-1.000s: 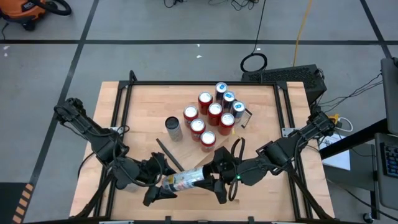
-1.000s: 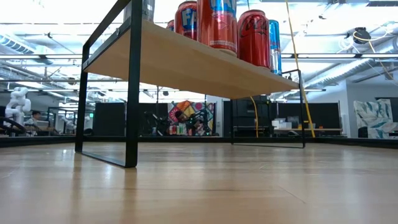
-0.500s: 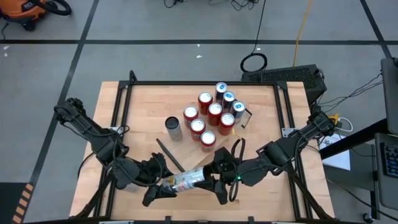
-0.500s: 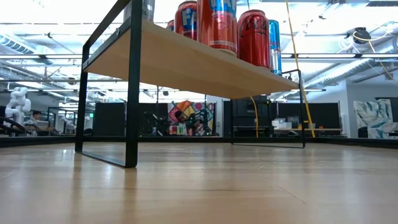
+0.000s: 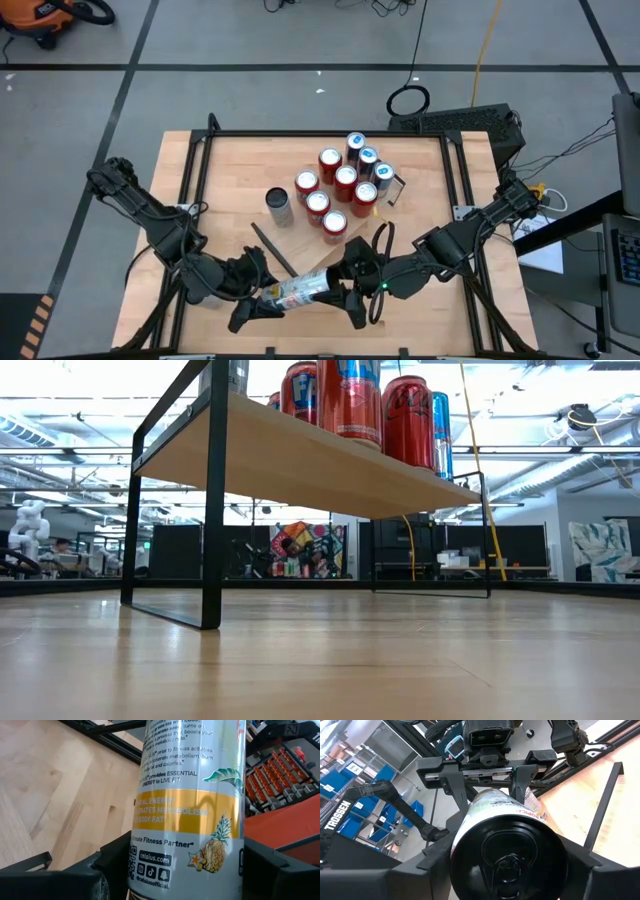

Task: Place canned beverage on shelf
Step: Put the right white soda can on the shelf

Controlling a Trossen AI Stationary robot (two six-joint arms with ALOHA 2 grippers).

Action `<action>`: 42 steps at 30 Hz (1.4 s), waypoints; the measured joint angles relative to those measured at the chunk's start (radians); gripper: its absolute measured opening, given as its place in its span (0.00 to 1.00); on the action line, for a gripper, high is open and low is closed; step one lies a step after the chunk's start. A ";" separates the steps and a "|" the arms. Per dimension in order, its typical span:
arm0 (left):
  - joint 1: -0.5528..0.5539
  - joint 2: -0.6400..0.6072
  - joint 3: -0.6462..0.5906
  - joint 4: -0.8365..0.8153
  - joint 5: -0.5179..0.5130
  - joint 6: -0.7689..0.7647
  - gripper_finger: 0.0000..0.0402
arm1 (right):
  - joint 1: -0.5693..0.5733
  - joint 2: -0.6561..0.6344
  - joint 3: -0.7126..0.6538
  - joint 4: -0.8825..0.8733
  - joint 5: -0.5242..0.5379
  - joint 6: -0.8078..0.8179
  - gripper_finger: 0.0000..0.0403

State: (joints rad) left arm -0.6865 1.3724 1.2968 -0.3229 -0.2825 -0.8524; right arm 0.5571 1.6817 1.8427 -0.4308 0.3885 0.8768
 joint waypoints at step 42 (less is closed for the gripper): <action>0.111 -0.001 -0.002 -0.018 0.065 0.054 0.52 | 0.048 0.055 0.000 -0.150 0.186 0.077 0.79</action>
State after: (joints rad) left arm -0.5755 1.3716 1.2953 -0.3407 -0.2176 -0.7986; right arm 0.6047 1.7368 1.8431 -0.5806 0.5747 0.9541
